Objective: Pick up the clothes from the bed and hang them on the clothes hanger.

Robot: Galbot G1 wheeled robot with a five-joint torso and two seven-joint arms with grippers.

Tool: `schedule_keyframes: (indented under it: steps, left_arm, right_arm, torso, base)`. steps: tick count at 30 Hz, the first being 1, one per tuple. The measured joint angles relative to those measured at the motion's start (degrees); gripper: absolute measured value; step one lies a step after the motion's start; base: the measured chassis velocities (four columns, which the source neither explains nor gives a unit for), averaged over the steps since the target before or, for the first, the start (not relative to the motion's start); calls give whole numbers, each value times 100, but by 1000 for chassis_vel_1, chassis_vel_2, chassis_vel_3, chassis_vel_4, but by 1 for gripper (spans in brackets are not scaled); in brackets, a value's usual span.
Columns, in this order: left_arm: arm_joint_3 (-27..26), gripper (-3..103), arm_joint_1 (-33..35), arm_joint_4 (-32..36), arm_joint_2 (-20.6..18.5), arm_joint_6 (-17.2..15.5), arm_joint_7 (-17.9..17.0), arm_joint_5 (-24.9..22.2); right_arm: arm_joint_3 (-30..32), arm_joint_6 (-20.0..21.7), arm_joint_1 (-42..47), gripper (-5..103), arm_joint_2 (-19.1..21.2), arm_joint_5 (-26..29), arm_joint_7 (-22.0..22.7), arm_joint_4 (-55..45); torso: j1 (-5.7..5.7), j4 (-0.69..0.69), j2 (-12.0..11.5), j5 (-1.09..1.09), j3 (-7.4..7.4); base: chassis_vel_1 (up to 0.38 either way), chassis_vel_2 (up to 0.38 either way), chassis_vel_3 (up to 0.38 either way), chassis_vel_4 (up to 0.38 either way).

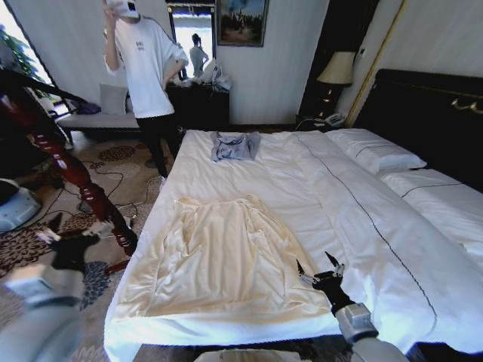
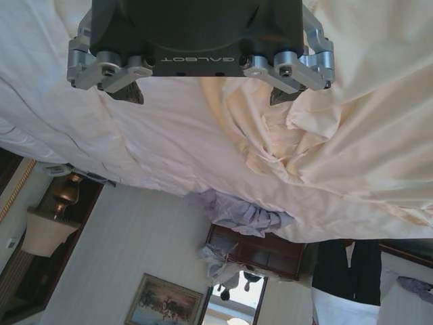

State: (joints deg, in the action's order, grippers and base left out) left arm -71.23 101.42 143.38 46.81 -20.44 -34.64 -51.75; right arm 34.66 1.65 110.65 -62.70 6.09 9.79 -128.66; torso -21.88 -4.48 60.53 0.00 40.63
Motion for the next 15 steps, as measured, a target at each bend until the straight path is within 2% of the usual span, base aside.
schedule_keyframes:
  steps: [4, 5, 7, 8, 9, 13, 15]
  left_arm:
    - [-749, 100, -89, 1, -691, -428, -67, -386]
    - [-749, 100, -89, 1, -691, -428, -67, -386]
    - [-928, 100, -92, -1, -852, -610, -104, -448]
    - [-1078, 100, -115, -2, -993, -812, -141, -512]
    - [-1078, 100, -115, -2, -993, -812, -141, -512]
    - [-1549, 100, -437, -2, -1448, -1502, -280, -819]
    - [-1580, 100, -519, -3, -1534, -1592, -321, -831]
  right_arm:
    - [-60, -33, -7, 100, -38, -36, -3, 49]
    - [-60, -33, -7, 100, -38, -36, -3, 49]
    - [-76, -33, -24, 100, -45, -37, -3, 57]
    - [-90, -30, -44, 100, -48, -37, -3, 66]
    - [-90, -30, -44, 100, -48, -37, -3, 66]
    - [-134, -23, -57, 100, -65, -37, -1, 114]
    - [-140, -23, -58, 100, -73, -38, -1, 120]
  torso:
    - [0, 2, 0, 0, 0]
    - [0, 2, 0, 0, 0]
    - [0, 3, 0, 0, 0]
    - [0, 3, 0, -1, 0]
    - [0, 3, 0, -1, 0]
    - [0, 3, 0, -1, 0]
    - [0, 4, 0, -1, 0]
  base:
    - [0, 0, 0, 0]
    - [0, 0, 0, 0]
    - [0, 0, 0, 0]
    - [0, 0, 0, 0]
    - [0, 0, 0, 0]
    - [0, 0, 0, 0]
    - [0, 0, 0, 0]
